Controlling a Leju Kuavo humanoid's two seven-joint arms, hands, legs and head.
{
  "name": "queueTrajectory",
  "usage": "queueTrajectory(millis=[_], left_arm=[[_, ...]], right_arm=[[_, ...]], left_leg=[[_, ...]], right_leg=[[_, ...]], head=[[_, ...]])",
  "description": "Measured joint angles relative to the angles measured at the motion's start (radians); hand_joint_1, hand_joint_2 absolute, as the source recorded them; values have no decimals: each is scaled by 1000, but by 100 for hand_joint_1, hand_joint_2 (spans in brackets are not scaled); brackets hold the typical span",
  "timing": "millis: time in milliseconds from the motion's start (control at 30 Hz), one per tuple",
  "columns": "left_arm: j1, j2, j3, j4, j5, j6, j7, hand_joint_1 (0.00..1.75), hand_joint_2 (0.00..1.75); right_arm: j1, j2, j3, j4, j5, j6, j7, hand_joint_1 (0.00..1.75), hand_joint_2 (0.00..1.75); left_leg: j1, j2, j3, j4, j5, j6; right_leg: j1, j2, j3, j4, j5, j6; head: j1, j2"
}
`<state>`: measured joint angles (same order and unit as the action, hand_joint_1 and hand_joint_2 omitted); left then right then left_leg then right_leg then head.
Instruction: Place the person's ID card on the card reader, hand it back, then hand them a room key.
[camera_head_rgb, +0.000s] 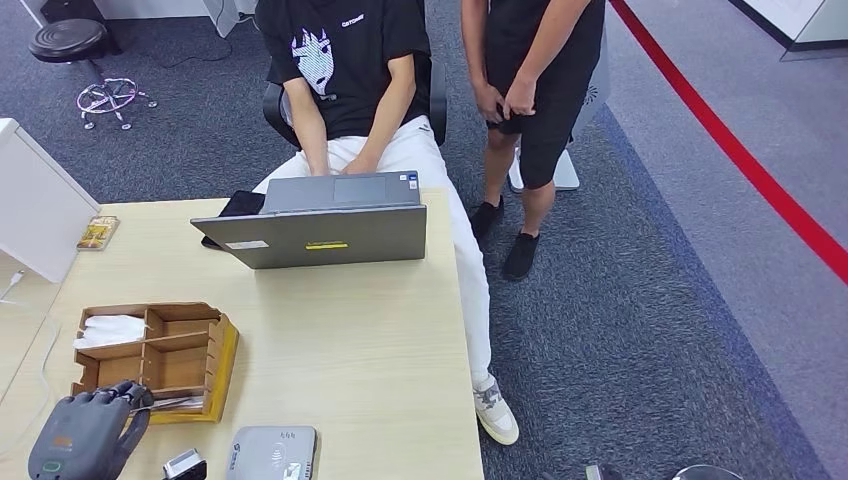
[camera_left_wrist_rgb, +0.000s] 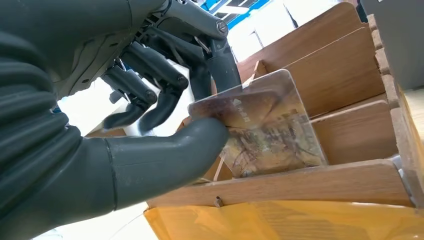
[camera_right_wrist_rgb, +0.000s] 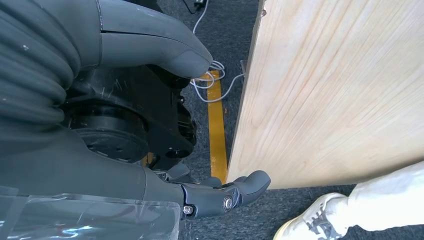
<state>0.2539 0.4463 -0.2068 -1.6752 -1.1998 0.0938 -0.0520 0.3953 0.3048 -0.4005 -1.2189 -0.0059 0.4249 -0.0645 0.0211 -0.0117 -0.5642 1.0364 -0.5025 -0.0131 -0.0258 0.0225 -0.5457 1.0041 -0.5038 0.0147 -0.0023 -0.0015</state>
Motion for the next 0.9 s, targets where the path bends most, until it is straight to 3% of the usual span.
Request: queueTrajectory(millis=[533,733,900], left_arm=[[-66,-7,29,-163,29,-17,-62,175,175],[-161,5,46,-250,58,-65,-82,175,175],[-269,28,54,-233,68,-129,-48,175,175]], right_arm=[[5,0,8,0,-29,-35,-4,0,175],[10,0,20,1,-27,-43,-7,0,175],[2,0,20,14,16,-19,-12,0,175]], left_leg=[[0,0,0,0,0,0],[0,-1,0,0,1,0],[0,-1,0,0,2,0]], right_leg=[[0,0,0,0,0,0],[0,-1,0,0,0,0],[0,-1,0,0,1,0]], head=[[0,0],[0,0],[0,0]])
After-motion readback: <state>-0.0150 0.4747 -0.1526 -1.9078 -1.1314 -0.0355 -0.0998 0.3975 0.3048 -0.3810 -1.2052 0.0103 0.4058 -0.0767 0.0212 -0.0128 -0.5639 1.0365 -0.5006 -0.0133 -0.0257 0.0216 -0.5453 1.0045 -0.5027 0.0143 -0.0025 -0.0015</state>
